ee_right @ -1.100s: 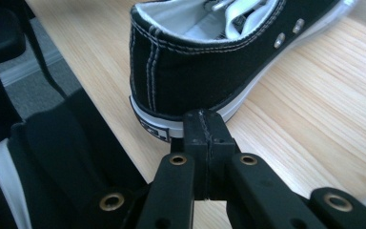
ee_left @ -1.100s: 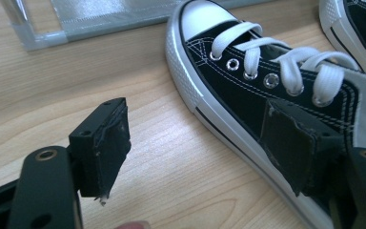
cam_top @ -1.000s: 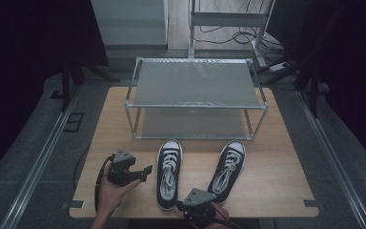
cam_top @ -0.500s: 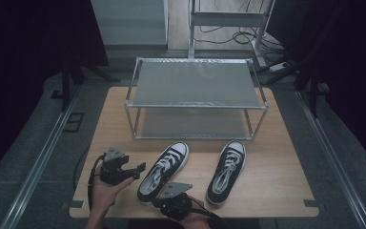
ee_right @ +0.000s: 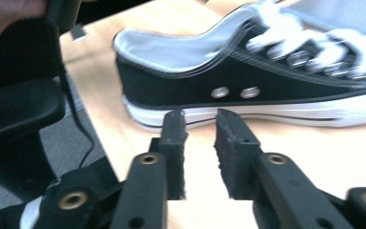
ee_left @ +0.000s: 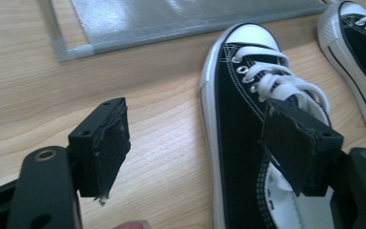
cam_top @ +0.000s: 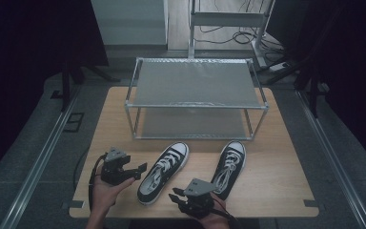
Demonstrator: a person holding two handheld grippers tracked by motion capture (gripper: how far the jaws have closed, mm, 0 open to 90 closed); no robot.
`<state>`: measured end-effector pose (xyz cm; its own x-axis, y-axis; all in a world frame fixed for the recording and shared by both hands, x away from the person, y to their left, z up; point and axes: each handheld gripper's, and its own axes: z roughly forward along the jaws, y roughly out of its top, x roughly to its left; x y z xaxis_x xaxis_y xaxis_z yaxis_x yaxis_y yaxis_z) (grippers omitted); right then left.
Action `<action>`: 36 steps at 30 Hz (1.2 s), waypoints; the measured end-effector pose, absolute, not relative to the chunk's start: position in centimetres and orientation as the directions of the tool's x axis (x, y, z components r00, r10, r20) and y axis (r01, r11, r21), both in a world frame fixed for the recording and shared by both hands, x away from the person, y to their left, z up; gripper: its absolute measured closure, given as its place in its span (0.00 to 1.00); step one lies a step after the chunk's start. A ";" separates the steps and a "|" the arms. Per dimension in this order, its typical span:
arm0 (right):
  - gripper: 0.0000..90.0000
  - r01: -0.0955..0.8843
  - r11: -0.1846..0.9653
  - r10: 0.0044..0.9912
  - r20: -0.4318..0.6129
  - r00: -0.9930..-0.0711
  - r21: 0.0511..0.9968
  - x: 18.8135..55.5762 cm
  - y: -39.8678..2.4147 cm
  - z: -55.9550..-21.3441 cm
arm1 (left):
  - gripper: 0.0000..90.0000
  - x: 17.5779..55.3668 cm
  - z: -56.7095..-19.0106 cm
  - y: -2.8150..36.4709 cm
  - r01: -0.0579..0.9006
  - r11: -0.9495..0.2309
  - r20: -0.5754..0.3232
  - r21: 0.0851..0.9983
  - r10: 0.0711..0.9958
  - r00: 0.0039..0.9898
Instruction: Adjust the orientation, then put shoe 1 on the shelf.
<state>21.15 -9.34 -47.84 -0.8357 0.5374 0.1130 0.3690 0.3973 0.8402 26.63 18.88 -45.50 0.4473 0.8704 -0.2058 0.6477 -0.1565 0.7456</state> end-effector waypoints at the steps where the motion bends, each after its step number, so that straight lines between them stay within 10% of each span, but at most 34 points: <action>1: 0.78 0.374 0.385 0.542 0.121 -0.832 0.844 21.3 -9.9 -47.4 | 0.28 26.7 -45.5 18.7 0.648 -0.160 -0.210 0.745 0.865 0.456; 6: 0.66 0.406 0.323 0.570 0.166 -0.804 0.855 21.3 -11.7 -45.6 | 0.25 26.8 -45.3 18.0 0.650 -0.168 -0.242 0.741 0.837 0.491; 36: 0.63 0.401 0.180 0.721 0.157 -0.675 0.898 23.4 -19.3 -42.7 | 0.13 29.6 -45.9 11.2 0.708 -0.428 -0.137 0.562 0.796 0.590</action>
